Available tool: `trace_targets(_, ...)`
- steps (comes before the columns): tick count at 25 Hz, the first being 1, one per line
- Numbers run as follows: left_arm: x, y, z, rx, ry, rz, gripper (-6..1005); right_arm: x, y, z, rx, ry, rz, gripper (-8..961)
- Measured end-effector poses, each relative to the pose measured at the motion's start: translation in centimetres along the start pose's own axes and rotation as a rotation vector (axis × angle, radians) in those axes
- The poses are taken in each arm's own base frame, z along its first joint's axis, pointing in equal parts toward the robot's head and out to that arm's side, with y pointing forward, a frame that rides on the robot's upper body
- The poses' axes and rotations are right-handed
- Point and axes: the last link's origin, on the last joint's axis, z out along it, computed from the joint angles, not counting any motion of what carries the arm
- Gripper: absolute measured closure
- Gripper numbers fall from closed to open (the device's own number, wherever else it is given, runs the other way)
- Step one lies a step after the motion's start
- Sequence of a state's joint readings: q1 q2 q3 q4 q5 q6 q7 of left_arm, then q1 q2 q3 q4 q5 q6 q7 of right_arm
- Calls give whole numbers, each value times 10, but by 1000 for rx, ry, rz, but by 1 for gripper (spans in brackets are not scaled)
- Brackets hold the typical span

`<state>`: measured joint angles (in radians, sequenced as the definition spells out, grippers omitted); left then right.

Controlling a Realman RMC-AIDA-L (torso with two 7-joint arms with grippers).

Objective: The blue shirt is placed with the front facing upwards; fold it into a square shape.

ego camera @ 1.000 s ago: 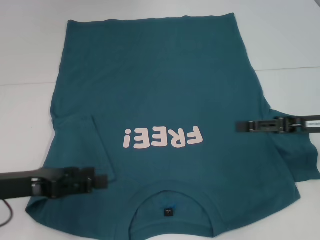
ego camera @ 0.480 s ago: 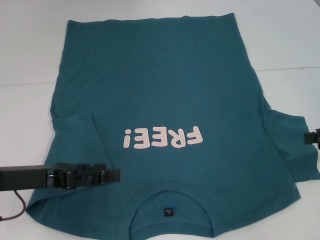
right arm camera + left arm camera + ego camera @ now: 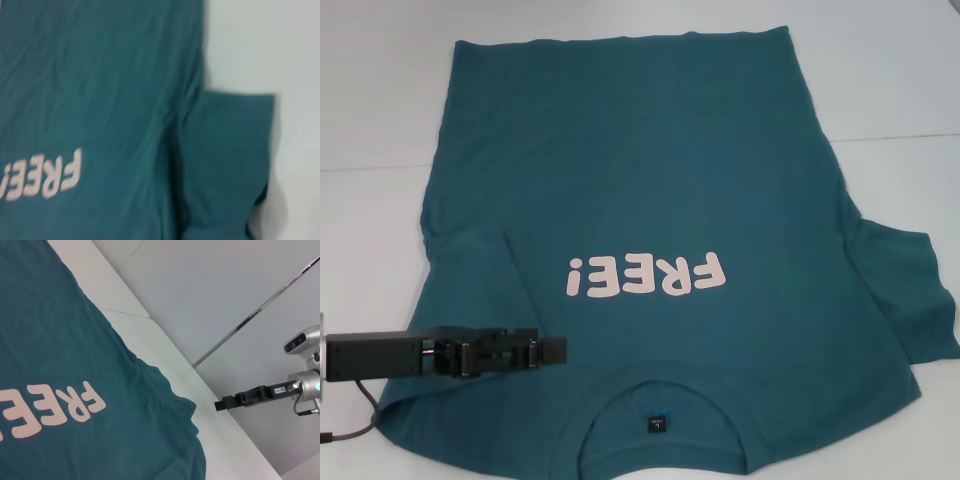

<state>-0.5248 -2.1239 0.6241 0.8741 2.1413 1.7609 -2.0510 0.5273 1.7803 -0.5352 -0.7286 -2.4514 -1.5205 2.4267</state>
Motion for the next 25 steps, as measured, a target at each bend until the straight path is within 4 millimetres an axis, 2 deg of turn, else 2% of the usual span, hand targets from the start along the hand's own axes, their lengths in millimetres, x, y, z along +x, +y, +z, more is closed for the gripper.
trace_targets(13,0,0,1,-2,2,0,185,-2,5,34,40,-69,3,219)
trace_targets(25,0,0,2,-2,4,-1,186,2,5,48,72,-65,-6,219)
